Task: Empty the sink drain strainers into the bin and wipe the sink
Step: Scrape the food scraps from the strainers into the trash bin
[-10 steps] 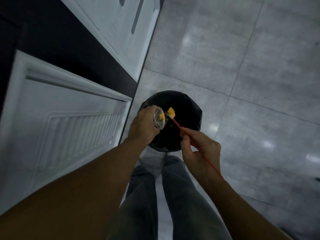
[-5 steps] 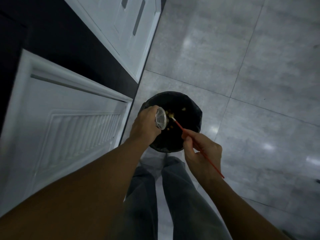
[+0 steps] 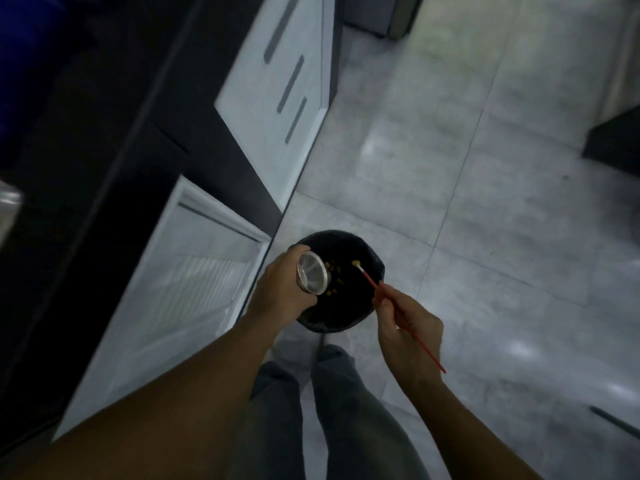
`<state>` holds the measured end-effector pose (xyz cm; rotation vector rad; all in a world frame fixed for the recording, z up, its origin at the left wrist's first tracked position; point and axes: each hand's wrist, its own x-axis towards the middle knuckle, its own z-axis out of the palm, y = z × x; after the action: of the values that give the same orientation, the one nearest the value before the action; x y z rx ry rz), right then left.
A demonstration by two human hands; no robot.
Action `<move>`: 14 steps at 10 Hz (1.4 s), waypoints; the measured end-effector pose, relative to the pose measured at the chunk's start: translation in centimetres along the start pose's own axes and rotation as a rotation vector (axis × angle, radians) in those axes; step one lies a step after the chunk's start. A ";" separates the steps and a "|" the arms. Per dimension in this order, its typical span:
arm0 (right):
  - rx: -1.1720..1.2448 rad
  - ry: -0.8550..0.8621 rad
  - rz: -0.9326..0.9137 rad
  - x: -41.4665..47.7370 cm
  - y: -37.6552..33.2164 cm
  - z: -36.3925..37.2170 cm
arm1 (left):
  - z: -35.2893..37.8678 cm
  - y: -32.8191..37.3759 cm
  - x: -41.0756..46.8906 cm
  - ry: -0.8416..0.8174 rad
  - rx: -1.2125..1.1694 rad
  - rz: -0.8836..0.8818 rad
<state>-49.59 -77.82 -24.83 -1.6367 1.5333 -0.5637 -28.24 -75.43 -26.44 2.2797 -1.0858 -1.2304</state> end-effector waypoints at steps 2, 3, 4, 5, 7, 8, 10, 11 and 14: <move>0.003 0.065 -0.183 0.0 -9.3 -3.4 | -7.7 4.6 -6.8 0.236 -0.210 0.168; 0.055 0.084 -0.358 0.9 -16.1 -4.0 | -13.7 7.0 -9.8 0.414 -0.336 0.212; 0.086 0.044 -0.502 0.9 -23.3 -3.6 | -19.6 7.2 -13.3 0.535 -0.452 0.232; 0.159 0.013 -0.653 -0.1 -29.4 -1.7 | -24.4 4.7 -16.5 0.630 -0.508 0.195; 0.184 -0.190 -0.829 -3.7 -37.4 5.3 | -31.1 -3.9 -20.5 0.844 -0.572 0.072; 0.166 -0.270 -0.807 -6.1 -39.9 9.7 | -32.7 -8.0 -22.1 0.903 -0.552 0.019; -0.006 -0.487 -0.754 -9.8 -43.0 19.4 | -32.8 -16.8 -22.5 0.895 -0.513 -0.229; -0.087 -0.554 -0.757 -9.8 -42.4 21.4 | -31.6 -18.4 -21.5 0.802 -0.588 -0.313; -0.366 -0.690 -0.766 -10.2 -40.6 25.0 | -29.1 -25.6 -18.5 0.624 -0.519 -0.476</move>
<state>-7.23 -64.17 -5.00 -2.3781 0.4901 -0.0498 1.31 -46.63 -14.60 2.2886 0.0041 -0.7151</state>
